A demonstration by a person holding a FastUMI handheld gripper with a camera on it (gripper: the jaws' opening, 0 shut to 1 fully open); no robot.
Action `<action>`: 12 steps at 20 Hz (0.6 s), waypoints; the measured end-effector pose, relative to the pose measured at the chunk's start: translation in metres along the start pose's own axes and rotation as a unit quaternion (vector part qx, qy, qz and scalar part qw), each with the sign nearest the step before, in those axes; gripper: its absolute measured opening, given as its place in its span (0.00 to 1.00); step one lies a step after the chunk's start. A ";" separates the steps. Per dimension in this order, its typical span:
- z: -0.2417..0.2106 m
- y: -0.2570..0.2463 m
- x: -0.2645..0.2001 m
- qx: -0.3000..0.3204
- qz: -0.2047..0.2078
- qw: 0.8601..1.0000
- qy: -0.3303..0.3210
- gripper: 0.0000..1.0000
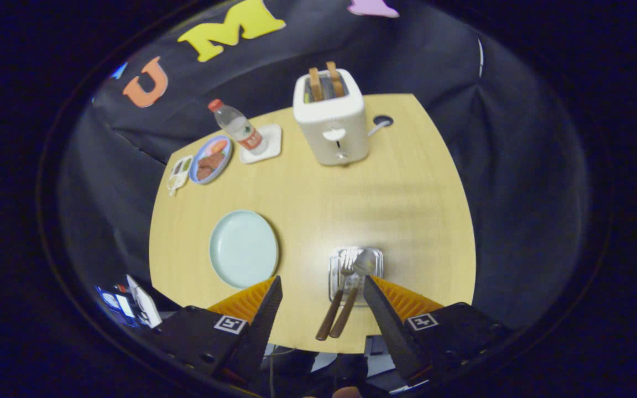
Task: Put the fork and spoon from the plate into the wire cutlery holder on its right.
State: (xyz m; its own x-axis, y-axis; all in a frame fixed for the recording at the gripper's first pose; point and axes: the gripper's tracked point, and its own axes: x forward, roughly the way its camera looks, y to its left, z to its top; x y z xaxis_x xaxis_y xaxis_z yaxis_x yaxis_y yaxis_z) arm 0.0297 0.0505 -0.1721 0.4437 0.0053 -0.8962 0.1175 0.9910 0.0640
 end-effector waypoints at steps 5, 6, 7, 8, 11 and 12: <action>0.058 0.054 -0.056 -0.067 0.020 0.979 -0.191 0.97; 0.066 0.061 -0.071 -0.068 0.024 0.971 -0.230 0.97; 0.074 0.066 -0.084 -0.066 0.023 0.961 -0.266 0.97; 0.083 0.068 -0.094 -0.059 0.021 0.950 -0.305 0.97; 0.105 0.072 -0.133 -0.033 0.012 0.913 -0.406 0.96; 0.107 0.071 -0.147 -0.031 0.004 0.901 -0.432 0.96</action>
State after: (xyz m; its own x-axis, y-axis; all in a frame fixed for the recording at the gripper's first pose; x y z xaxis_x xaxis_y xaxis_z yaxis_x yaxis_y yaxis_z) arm 0.0681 0.1062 0.0113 0.9738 -0.0669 -0.2176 0.0730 0.9971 0.0202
